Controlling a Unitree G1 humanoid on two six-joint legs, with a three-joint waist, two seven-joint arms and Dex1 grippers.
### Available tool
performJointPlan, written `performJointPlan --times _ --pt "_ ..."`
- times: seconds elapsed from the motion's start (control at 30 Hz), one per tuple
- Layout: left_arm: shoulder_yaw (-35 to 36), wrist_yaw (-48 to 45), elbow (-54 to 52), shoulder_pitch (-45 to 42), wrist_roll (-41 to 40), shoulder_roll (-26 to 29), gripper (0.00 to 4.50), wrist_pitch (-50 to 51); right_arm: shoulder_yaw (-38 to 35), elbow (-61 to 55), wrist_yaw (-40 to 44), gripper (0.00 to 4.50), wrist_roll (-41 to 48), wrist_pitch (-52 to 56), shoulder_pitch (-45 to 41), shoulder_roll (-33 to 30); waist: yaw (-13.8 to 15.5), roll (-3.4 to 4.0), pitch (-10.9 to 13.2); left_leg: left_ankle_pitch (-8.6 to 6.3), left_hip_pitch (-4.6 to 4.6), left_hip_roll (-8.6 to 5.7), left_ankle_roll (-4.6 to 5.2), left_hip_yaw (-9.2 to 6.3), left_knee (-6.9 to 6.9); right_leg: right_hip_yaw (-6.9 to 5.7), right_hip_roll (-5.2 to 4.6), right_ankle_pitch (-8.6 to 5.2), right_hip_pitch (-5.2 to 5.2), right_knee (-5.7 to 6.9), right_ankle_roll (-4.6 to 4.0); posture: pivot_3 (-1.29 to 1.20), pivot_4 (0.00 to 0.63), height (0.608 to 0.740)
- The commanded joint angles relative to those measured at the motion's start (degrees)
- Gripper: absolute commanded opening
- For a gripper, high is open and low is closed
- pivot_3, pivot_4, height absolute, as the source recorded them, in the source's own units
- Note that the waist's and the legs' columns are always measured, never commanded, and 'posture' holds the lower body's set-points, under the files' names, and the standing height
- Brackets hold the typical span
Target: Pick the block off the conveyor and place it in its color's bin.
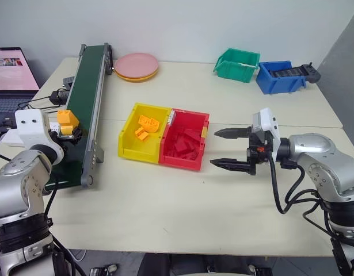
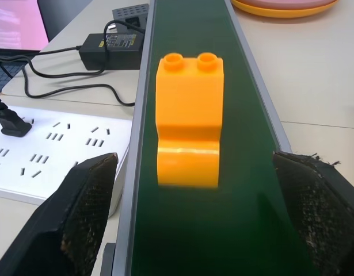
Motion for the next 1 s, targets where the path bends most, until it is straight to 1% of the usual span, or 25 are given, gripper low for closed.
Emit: performJointPlan --times 0.03,0.07,0.1,0.13,0.17,0.3,0.33,0.37,0.43,0.47,0.5,0.63,0.77,0.87,0.9,1.0 --pt "0.4 0.6 -0.5 -1.4 0.5 0.8 4.1 -0.2 -1.9 -1.9 0.5 4.5 1.4 -0.6 -0.3 -0.6 0.0 0.0 0.0 0.0 0.0 0.0 0.0 0.0 0.0 0.0 0.0 0.0 0.0 0.0 0.0 0.0 0.15 0.74" --pt "0.3 0.7 -0.5 -1.5 0.4 0.8 4.04 -0.1 -1.9 -1.9 0.5 4.5 1.4 -0.6 -0.4 -0.6 0.0 0.0 0.0 0.0 0.0 0.0 0.0 0.0 0.0 0.0 0.0 0.0 0.0 0.01 0.0 0.0 0.15 0.74" --pt "0.1 0.7 -0.6 -1.7 0.4 0.8 3.82 0.1 -1.8 -1.8 0.4 4.5 1.3 -0.6 -0.5 -0.6 0.0 0.0 0.0 0.0 0.0 0.0 0.0 0.0 0.0 -0.01 0.0 0.0 0.0 0.01 0.0 0.0 0.15 0.74" --pt "-0.3 0.8 -1.3 -1.7 0.5 0.9 3.72 0.6 -1.8 -1.7 0.4 4.5 1.3 -0.6 -0.7 -0.6 0.0 0.0 0.0 0.0 0.0 0.0 0.0 0.0 0.01 -0.02 0.0 0.0 0.0 0.01 0.0 0.0 0.15 0.74" --pt "-0.5 1.0 -2.1 -1.6 0.5 0.8 3.45 1.2 -1.8 -1.7 0.4 4.5 1.3 -0.6 -0.9 -0.6 0.0 0.0 0.0 0.0 0.0 0.0 0.0 -0.01 0.01 -0.02 0.0 0.0 0.0 0.01 0.0 0.0 0.15 0.74" --pt "-0.5 2.0 -5.6 -0.6 0.5 0.2 2.64 3.3 -1.9 -1.4 0.5 4.5 1.2 -0.7 -1.1 -0.7 0.0 0.0 0.0 0.0 0.0 0.0 0.0 0.01 0.01 0.0 0.0 0.0 0.0 0.01 0.0 0.0 0.15 0.74" --pt "-0.1 2.7 -7.6 0.1 0.3 -0.4 2.5 4.5 -2.0 -1.2 0.5 4.5 1.2 -0.7 -1.3 -0.7 0.0 0.0 0.0 0.0 0.0 0.0 0.0 0.0 0.01 0.0 0.0 0.0 0.0 0.01 0.0 0.0 0.15 0.74" --pt "0.4 3.7 -10.2 1.0 -0.1 -1.2 2.21 6.1 -2.0 -1.0 0.6 4.5 1.1 -0.8 -1.4 -0.7 0.0 0.0 0.0 0.0 0.0 0.0 0.0 0.0 0.01 0.0 0.0 0.0 0.0 0.01 0.0 0.0 0.15 0.74" --pt "1.7 6.1 -16.4 3.4 -0.6 -3.6 1.9 9.8 -1.9 -0.6 0.7 4.5 1.1 -0.9 -1.9 -0.6 -0.1 0.0 0.0 0.0 0.0 0.0 0.0 0.02 0.01 0.02 0.0 0.0 0.0 0.0 0.0 0.0 0.15 0.74" --pt "2.2 6.9 -18.6 4.2 -0.8 -4.7 1.64 11.1 -1.8 -0.4 0.7 4.5 1.1 -0.9 -2.1 -0.5 -0.1 0.0 0.0 0.0 0.0 0.0 0.0 0.06 0.01 0.07 -0.01 0.0 0.0 0.0 0.0 0.0 0.15 0.74" --pt "2.5 7.4 -19.8 4.6 -0.8 -5.3 1.55 12.0 -1.8 -0.2 0.7 4.5 1.1 -1.0 -2.3 -0.4 0.0 -0.01 0.0 0.0 0.0 0.0 0.0 0.06 0.01 0.07 -0.02 0.0 0.0 -0.01 0.01 0.0 0.15 0.74" --pt "3.3 8.4 -23.0 3.0 -1.1 -6.2 1.55 14.0 -1.1 0.5 1.3 4.5 0.8 -1.4 -3.1 -0.1 0.1 -0.01 0.0 0.01 0.03 0.0 0.0 -0.03 0.02 -0.05 0.0 0.01 0.01 0.1 0.0 0.0 0.15 0.74" --pt "1.1 6.5 -24.4 0.7 -1.6 -3.7 1.55 14.0 -1.1 0.9 1.6 4.5 0.5 -1.6 -3.4 -0.1 0.1 -0.05 0.0 0.01 0.06 -0.01 -0.01 -0.09 0.06 -0.1 0.0 0.02 0.1 0.09 0.0 0.0 0.15 0.74" --pt "-0.3 4.9 -25.3 -0.8 -3.0 -3.1 1.55 14.7 -1.4 0.7 1.7 4.5 0.6 -1.6 -3.3 -0.5 0.1 -0.05 0.0 0.01 0.04 -0.01 -0.02 -0.05 0.05 -0.07 0.0 0.02 0.08 0.03 0.0 0.0 0.15 0.74" --pt "-1.7 3.7 -25.1 -2.4 -4.0 -3.0 1.55 14.7 -1.5 0.3 1.6 4.5 0.6 -1.5 -3.2 -0.6 0.1 -0.05 0.0 0.02 0.02 -0.01 -0.02 -0.04 0.05 -0.06 0.0 0.02 0.08 0.01 0.0 0.0 0.15 0.74" --pt "-9.2 -0.6 -21.5 -11.6 -7.4 -5.5 1.55 14.2 -3.1 -2.5 2.3 4.5 1.6 -0.3 -0.9 -3.4 0.9 -0.13 0.0 0.04 -0.07 -0.03 -0.06 -0.1 0.1 -0.13 -0.01 0.02 0.08 0.0 0.0 0.0 0.15 0.74"
